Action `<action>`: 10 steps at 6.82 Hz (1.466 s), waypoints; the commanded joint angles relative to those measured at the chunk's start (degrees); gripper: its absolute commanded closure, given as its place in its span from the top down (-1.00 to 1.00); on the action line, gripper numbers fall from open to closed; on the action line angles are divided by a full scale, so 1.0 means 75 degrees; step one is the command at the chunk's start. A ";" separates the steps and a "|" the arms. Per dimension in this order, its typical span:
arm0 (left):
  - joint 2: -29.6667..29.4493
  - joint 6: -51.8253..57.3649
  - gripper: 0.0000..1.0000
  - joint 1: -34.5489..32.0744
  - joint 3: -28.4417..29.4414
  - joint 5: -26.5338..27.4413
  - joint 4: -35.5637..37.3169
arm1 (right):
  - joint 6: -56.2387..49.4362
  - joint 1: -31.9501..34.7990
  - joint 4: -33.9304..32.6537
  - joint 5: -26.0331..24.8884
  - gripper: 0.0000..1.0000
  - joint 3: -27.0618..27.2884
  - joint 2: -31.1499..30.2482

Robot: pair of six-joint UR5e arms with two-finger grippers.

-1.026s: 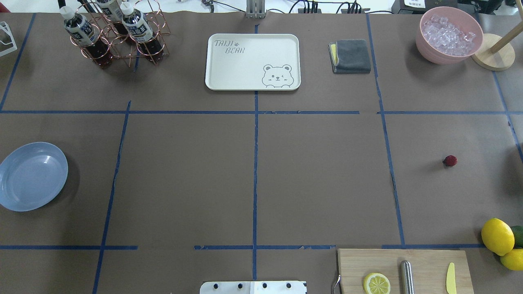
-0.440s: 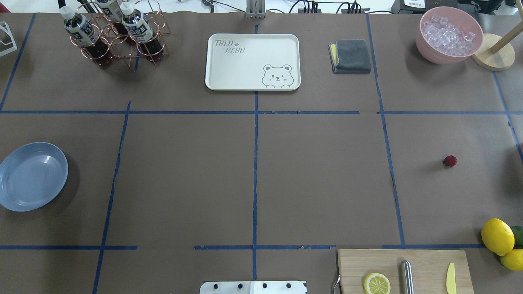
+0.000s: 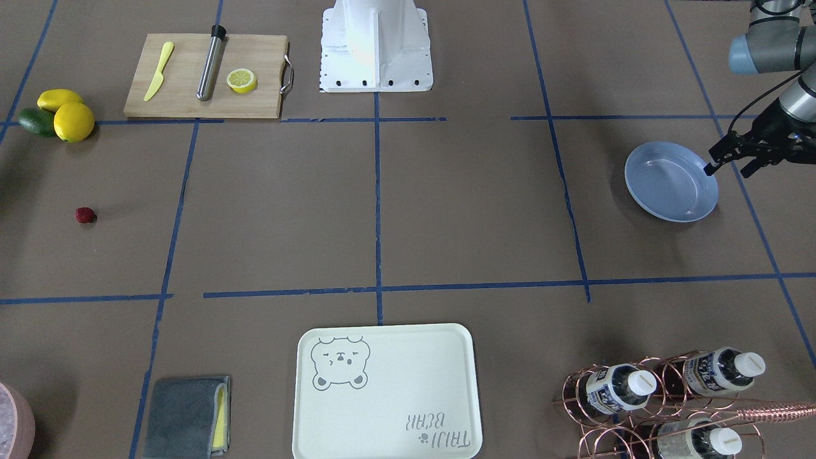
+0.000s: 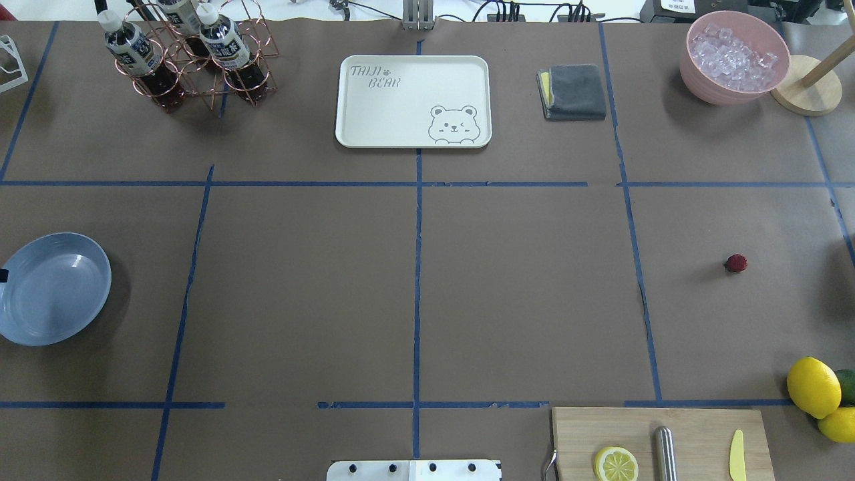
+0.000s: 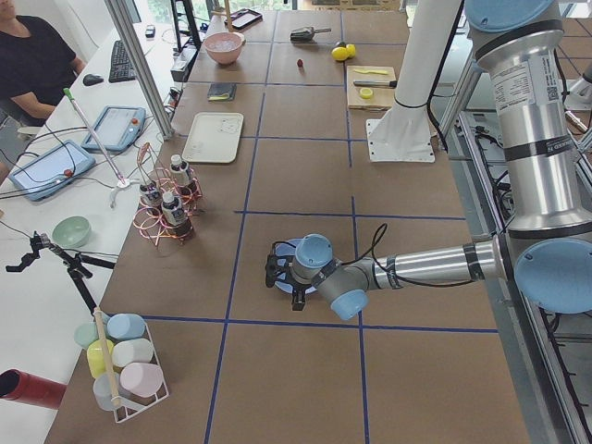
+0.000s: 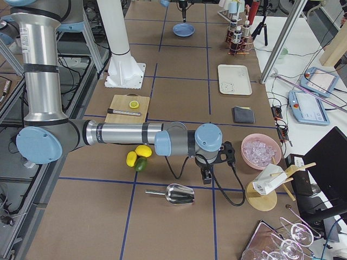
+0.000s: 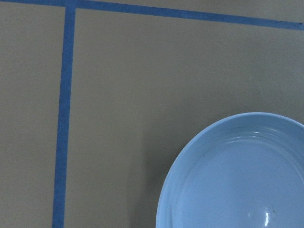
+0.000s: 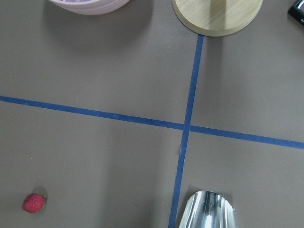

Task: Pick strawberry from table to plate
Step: 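Reach the left gripper down and grasp the rim of the light blue plate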

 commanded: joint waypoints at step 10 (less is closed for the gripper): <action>0.0106 -0.0010 -1.00 0.0581 -0.0485 0.0320 0.0061 | -0.0012 0.0000 -0.0012 -0.0151 1.00 0.0024 0.0325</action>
